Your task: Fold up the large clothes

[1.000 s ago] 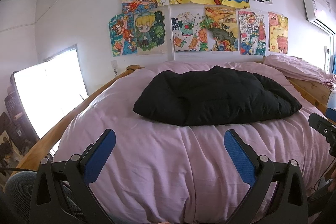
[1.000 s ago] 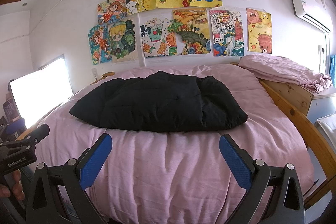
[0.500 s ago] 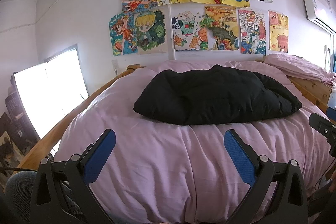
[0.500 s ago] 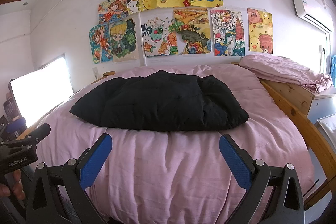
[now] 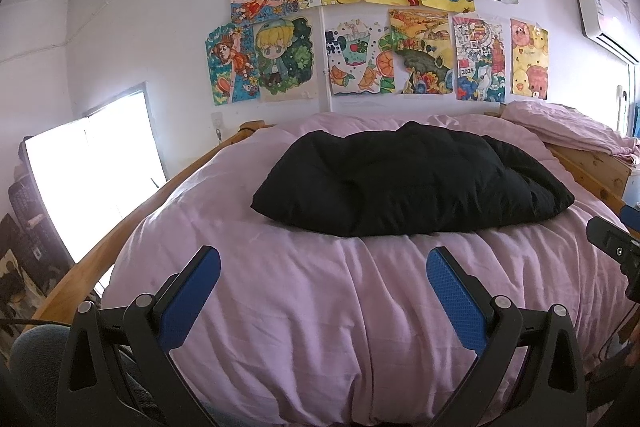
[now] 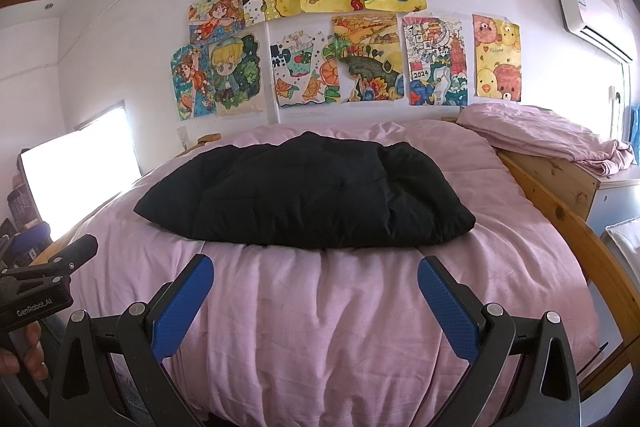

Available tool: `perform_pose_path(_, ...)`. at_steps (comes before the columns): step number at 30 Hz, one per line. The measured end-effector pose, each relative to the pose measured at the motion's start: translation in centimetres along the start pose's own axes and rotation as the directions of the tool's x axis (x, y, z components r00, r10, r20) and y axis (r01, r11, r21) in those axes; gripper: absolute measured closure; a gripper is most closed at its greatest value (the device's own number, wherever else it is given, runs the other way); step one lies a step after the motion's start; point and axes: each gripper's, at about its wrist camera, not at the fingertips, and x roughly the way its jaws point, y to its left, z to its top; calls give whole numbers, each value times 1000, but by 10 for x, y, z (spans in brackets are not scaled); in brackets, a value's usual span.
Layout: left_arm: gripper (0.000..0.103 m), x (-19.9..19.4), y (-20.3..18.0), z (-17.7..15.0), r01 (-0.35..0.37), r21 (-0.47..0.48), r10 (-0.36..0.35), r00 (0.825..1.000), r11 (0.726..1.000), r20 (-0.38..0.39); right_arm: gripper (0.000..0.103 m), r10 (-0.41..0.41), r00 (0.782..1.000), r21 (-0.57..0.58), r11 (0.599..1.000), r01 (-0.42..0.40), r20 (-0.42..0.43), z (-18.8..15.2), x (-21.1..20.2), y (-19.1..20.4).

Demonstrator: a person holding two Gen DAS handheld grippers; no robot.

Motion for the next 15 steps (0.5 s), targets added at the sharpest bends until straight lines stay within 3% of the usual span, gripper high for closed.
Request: perform_pose_path(15,2,5,8,-8,4,8,-4,1000,1000,-5,0,1,1000,1,1000,-1,-3,1,0,0)
